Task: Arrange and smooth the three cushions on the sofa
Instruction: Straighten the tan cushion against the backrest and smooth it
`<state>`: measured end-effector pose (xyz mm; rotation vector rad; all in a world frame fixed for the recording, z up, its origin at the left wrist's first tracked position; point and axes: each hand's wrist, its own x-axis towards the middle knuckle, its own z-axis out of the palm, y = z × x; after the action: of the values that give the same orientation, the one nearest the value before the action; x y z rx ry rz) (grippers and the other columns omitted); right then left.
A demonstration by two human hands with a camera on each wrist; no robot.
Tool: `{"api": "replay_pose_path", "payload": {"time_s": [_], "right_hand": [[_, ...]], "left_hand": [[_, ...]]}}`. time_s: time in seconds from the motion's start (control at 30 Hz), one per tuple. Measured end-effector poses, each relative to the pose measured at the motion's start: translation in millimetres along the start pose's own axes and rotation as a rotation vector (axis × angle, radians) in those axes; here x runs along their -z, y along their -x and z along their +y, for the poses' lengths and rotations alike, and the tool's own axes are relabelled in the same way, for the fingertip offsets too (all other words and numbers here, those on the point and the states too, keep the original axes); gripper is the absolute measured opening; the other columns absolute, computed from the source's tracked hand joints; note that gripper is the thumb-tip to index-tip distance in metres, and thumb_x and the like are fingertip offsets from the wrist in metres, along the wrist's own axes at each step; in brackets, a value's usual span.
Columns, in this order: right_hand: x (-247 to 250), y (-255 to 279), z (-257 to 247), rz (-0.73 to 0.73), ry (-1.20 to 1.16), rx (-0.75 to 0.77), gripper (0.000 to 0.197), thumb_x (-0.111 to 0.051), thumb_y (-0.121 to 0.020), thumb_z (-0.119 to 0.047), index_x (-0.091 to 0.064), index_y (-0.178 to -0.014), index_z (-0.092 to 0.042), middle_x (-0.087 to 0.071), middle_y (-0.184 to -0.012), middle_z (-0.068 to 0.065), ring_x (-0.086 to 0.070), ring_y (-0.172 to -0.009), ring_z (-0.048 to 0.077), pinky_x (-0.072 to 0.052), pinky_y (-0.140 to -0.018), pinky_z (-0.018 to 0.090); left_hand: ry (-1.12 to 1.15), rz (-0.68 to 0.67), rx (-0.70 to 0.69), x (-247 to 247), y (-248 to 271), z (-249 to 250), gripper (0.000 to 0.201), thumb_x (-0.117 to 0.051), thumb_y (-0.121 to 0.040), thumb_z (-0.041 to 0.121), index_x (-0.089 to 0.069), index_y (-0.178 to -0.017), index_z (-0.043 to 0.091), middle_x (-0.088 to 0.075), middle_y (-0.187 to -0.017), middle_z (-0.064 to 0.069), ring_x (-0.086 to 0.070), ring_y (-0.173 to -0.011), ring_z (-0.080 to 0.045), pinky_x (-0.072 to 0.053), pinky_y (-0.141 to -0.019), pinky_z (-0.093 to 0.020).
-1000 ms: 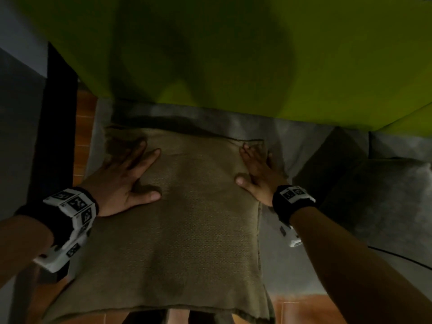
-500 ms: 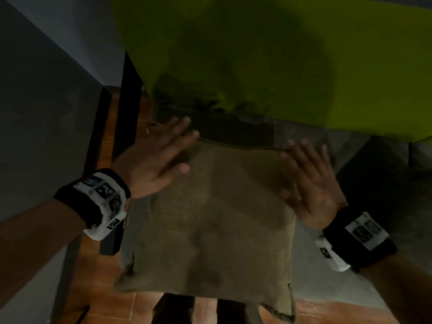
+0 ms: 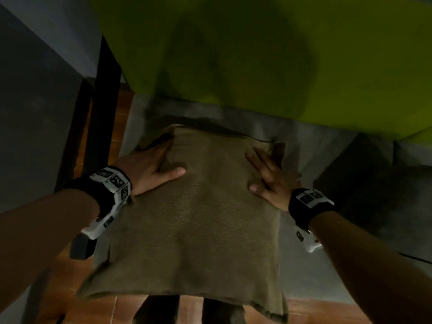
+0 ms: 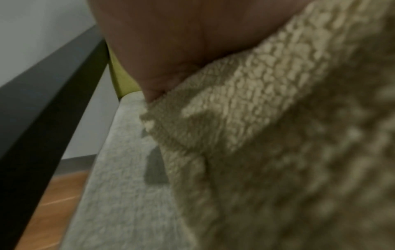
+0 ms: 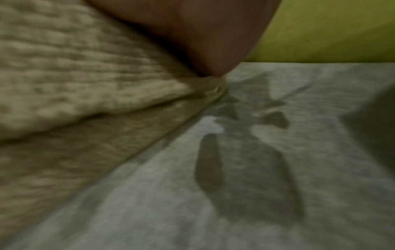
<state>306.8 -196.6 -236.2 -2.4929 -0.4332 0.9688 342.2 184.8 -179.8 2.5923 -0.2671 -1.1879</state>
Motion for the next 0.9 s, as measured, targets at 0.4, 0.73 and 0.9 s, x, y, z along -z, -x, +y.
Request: {"api": "replay_pose_path", "payload": {"time_s": [0.4,0.73,0.9], "right_hand": [[-3.1,113.7,-96.2,0.490,0.147,0.153,0.065,-0.030,-0.102,-0.059,-0.028,-0.157,-0.024,-0.019,-0.167,0.014,-0.009,-0.155,0.039,-0.014,-0.118,0.072],[-93.1,73.8,-92.8,0.161,0.266,0.048,0.072,-0.017,-0.094,-0.075,0.020,-0.151,-0.052,0.031,-0.164,-0.012,0.030,-0.151,0.026,0.011,-0.119,0.066],[-96.5,69.1,-84.5,0.168,0.281,0.012,0.074,-0.026,-0.096,-0.072,0.010,-0.157,-0.050,0.027,-0.167,-0.009,0.028,-0.152,0.025,0.013,-0.121,0.061]], "left_hand": [[0.183,0.519,-0.214,-16.2,103.0,21.3,0.070,-0.030,-0.096,0.061,-0.011,-0.158,0.034,0.003,-0.167,0.009,-0.003,-0.154,-0.020,-0.023,-0.118,-0.053],[0.056,0.234,-0.084,-99.1,78.0,-2.9,0.087,-0.015,-0.074,0.092,0.012,-0.149,0.057,0.031,-0.161,0.012,0.014,-0.152,-0.034,-0.016,-0.117,-0.065],[-0.034,0.154,-0.057,-97.0,62.4,-2.9,0.089,-0.009,-0.068,0.096,0.027,-0.141,0.061,0.043,-0.154,0.015,0.025,-0.149,-0.031,-0.001,-0.121,-0.058]]}}
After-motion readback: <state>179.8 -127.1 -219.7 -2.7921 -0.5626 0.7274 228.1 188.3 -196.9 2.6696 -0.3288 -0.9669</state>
